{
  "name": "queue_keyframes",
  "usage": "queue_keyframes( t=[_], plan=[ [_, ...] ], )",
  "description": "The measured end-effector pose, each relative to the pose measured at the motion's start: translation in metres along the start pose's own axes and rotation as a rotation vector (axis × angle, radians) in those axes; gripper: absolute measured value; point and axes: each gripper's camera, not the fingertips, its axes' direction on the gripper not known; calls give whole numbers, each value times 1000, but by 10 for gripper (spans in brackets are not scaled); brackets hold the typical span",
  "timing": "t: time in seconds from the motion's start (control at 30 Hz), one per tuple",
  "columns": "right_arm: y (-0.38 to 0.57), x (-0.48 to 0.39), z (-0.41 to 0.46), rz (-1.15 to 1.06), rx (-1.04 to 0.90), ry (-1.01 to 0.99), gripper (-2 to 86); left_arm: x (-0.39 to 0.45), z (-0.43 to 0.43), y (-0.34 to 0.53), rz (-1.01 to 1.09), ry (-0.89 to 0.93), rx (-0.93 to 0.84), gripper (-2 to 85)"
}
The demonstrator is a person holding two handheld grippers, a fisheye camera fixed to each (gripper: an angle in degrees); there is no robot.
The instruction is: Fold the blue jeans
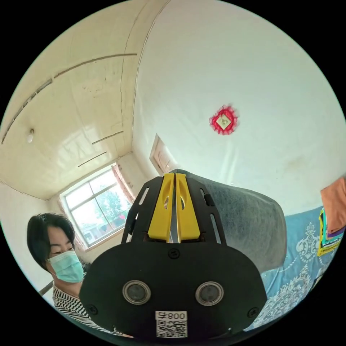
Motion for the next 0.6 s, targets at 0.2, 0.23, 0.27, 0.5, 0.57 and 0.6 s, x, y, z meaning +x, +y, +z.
queue_keyframes(
  t=[0.2,0.23,0.27,0.5,0.57,0.6],
  plan=[
    [78,43,120,161,-129,-108,2,-49,-90,83,-190,-192,-91,68],
    [91,50,140,177,-157,-101,2,-58,-108,98,-228,-217,-84,62],
    [102,57,158,192,-183,-94,2,-66,-126,111,-259,-240,-76,57],
    [143,93,231,228,-267,-57,2,-103,-228,160,-327,-336,-9,45],
    [153,109,245,237,-266,-54,2,-112,-259,167,-317,-374,10,41],
    [155,113,247,241,-263,-52,3,-114,-266,168,-310,-384,13,40]
  ],
)
